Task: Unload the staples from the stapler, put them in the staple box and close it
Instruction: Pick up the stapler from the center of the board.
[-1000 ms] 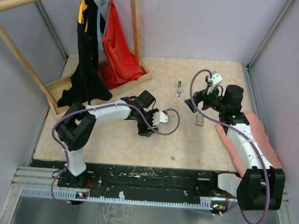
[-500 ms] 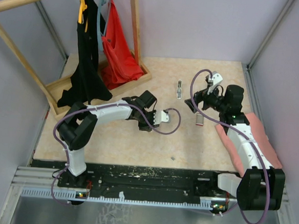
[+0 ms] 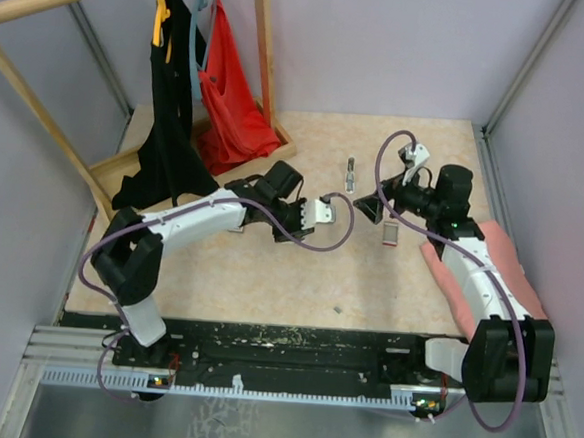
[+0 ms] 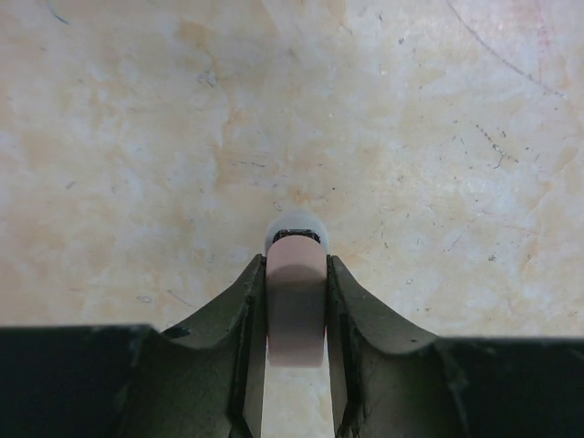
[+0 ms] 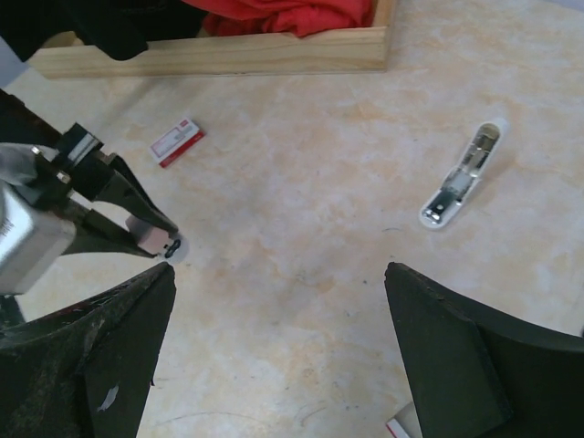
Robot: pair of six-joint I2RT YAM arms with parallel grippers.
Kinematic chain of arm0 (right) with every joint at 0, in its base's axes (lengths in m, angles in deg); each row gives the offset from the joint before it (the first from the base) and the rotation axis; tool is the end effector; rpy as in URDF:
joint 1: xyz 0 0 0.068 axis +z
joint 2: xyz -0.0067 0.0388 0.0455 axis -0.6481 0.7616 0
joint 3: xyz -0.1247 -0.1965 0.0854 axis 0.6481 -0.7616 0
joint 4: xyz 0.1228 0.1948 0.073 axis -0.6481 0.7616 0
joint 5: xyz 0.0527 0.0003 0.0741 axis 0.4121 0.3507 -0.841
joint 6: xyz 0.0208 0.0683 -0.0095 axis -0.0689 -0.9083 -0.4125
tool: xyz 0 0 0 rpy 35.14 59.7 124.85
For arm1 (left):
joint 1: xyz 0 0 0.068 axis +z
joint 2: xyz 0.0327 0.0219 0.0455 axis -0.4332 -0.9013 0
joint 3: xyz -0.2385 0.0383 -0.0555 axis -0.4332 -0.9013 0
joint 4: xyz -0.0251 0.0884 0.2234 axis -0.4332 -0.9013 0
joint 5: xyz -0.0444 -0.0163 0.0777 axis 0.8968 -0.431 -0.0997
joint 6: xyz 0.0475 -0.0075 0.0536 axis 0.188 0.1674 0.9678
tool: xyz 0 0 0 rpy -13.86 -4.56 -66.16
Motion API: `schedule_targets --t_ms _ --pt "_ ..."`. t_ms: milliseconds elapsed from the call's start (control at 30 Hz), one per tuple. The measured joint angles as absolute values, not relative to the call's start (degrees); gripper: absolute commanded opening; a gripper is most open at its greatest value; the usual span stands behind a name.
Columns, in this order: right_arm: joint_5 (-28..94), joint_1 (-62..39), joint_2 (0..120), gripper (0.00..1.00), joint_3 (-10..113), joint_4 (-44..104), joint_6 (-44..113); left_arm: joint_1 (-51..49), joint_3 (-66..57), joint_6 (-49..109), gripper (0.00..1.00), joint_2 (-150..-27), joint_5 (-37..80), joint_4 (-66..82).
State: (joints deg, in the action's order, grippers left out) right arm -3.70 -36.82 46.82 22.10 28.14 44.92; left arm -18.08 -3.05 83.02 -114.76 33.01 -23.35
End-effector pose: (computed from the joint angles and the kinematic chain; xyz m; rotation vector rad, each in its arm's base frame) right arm 0.2670 0.0581 0.2683 -0.6266 1.7766 0.7313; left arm 0.2489 -0.2660 0.1877 1.8101 1.7811 -0.4537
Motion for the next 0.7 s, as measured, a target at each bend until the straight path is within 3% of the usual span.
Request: schedule_targets --t_ms 333,700 --pt "-12.23 -34.35 55.24 0.97 24.25 27.02 34.91 -18.08 -1.10 83.59 0.00 -103.77 34.56 -23.31" --pt "-15.88 -24.19 62.28 0.96 29.14 28.82 30.91 -18.08 -10.13 84.64 0.00 -92.91 36.57 -17.89"
